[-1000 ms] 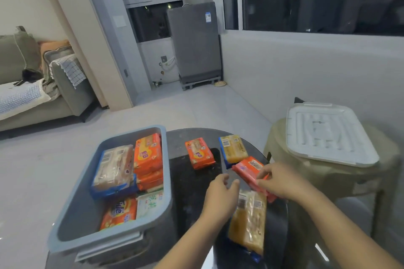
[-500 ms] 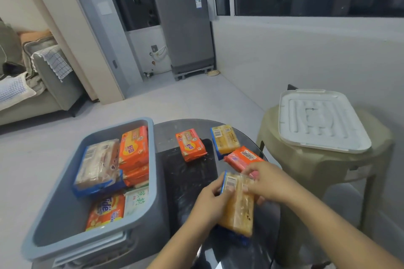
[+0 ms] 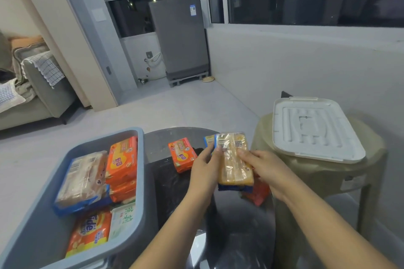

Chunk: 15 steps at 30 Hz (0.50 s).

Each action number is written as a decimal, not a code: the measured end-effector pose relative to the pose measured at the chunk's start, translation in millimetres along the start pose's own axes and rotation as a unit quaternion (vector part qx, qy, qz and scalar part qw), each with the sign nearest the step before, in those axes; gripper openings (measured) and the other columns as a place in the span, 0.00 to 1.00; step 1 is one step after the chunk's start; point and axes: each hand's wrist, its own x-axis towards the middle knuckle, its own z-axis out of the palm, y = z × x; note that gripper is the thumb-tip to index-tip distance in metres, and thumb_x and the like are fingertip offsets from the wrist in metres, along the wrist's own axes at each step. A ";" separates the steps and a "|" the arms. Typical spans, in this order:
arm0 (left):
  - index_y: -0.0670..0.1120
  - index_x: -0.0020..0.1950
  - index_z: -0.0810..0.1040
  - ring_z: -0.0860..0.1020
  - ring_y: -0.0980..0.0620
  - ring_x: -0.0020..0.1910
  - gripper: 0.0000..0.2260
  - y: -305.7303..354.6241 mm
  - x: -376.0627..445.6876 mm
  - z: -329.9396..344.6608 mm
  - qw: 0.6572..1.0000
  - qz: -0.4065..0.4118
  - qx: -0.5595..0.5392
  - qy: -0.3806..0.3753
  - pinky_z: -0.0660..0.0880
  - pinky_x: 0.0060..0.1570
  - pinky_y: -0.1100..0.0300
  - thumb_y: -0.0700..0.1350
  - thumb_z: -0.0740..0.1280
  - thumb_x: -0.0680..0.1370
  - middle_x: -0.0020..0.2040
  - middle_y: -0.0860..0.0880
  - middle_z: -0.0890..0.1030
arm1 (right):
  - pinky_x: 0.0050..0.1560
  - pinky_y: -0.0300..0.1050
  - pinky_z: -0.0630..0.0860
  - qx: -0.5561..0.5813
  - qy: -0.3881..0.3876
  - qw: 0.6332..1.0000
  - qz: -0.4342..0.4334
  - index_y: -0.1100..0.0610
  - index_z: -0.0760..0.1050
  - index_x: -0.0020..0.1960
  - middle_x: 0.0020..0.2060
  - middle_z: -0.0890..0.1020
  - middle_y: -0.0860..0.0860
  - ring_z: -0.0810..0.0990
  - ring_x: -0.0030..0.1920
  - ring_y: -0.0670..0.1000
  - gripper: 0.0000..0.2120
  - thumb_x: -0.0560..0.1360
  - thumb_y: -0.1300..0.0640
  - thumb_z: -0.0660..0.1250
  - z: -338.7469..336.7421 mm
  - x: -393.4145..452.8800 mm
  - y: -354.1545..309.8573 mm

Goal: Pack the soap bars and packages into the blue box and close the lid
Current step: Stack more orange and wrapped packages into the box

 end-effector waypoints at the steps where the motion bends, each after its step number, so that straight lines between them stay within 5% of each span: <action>1: 0.53 0.51 0.81 0.83 0.51 0.47 0.10 0.1 11.4 2.6 0.999 0.010 0.048 0.017 0.81 0.50 0.51 0.51 0.60 0.80 0.48 0.49 0.85 | 0.37 0.42 0.77 0.003 0.031 1.000 0.003 0.57 0.81 0.49 0.39 0.86 0.52 0.84 0.38 0.50 0.14 0.74 0.46 0.66 -2.5 2.8 0.4; 6: 0.39 0.67 0.72 0.75 0.44 0.60 0.23 -7.7 76.5 9.3 0.945 -0.033 0.309 0.101 0.75 0.45 0.58 0.54 0.55 0.81 0.63 0.42 0.77 | 0.29 0.39 0.70 -0.023 0.110 0.994 0.015 0.53 0.76 0.42 0.37 0.81 0.48 0.79 0.36 0.46 0.10 0.75 0.47 0.64 -15.4 15.7 4.5; 8: 0.37 0.67 0.71 0.73 0.40 0.64 0.28 -15.5 97.6 14.3 0.916 -0.087 0.385 0.076 0.73 0.58 0.52 0.59 0.55 0.80 0.66 0.38 0.75 | 0.29 0.38 0.70 -0.020 0.111 0.994 0.010 0.51 0.75 0.40 0.36 0.81 0.48 0.79 0.36 0.46 0.09 0.75 0.47 0.64 -17.4 21.2 5.0; 11: 0.37 0.69 0.68 0.71 0.39 0.66 0.36 -26.3 118.4 23.1 0.892 -0.147 0.425 0.041 0.69 0.64 0.51 0.66 0.58 0.75 0.68 0.37 0.72 | 0.27 0.35 0.69 -0.024 0.107 0.994 0.003 0.50 0.74 0.41 0.36 0.81 0.46 0.79 0.35 0.44 0.09 0.76 0.47 0.63 -19.9 28.8 5.3; 15: 0.38 0.72 0.60 0.66 0.40 0.69 0.45 -31.4 127.7 30.9 0.898 -0.189 0.377 0.123 0.67 0.65 0.50 0.64 0.72 0.66 0.70 0.38 0.66 | 0.25 0.34 0.70 -0.018 0.102 0.995 0.009 0.52 0.76 0.47 0.38 0.82 0.47 0.80 0.35 0.44 0.10 0.76 0.47 0.63 -27.5 35.3 7.5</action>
